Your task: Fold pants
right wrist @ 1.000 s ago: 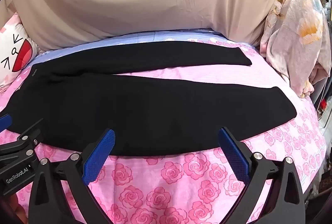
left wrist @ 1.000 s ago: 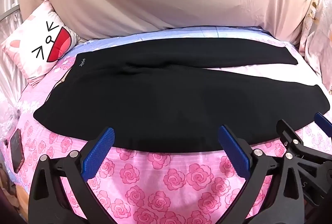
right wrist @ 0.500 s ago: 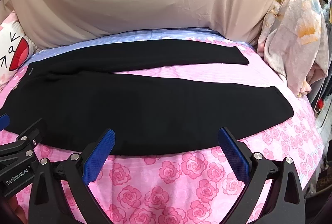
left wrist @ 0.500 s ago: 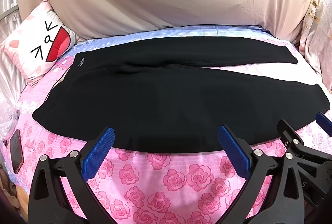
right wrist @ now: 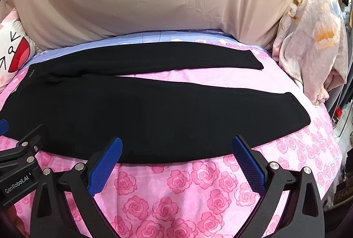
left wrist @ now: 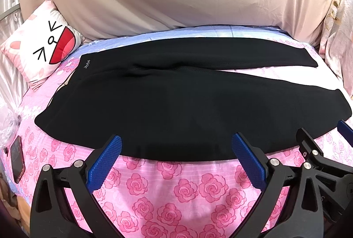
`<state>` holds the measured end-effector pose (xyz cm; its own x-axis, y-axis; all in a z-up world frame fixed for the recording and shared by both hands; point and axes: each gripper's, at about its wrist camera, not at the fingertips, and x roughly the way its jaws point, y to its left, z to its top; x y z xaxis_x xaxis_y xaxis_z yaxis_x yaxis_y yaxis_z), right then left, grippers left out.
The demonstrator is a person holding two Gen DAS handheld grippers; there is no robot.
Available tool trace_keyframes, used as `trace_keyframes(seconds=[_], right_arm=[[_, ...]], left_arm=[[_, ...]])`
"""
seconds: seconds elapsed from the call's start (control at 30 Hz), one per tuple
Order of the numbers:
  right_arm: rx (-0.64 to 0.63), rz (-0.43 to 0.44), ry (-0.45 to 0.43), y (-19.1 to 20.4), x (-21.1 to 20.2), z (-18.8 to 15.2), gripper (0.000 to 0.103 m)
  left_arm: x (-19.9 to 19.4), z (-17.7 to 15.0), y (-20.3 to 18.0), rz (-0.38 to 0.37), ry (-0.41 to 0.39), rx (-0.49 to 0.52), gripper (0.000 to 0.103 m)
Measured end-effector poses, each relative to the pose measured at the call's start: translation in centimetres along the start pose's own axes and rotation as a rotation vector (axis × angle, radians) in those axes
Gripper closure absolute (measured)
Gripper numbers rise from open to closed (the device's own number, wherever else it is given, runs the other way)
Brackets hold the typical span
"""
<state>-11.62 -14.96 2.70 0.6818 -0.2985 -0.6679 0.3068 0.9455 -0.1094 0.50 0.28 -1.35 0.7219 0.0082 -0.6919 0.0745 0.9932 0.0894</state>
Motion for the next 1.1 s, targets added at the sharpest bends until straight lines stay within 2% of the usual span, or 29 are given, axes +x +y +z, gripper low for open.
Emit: trace_keyframes(seconds=[1.1], right_arm=[[0.009, 0.002, 0.008, 0.14, 0.70, -0.62, 0.005]], left_arm=[[-0.17, 0.14, -0.11, 0.004, 0.004, 0.002, 0.005]])
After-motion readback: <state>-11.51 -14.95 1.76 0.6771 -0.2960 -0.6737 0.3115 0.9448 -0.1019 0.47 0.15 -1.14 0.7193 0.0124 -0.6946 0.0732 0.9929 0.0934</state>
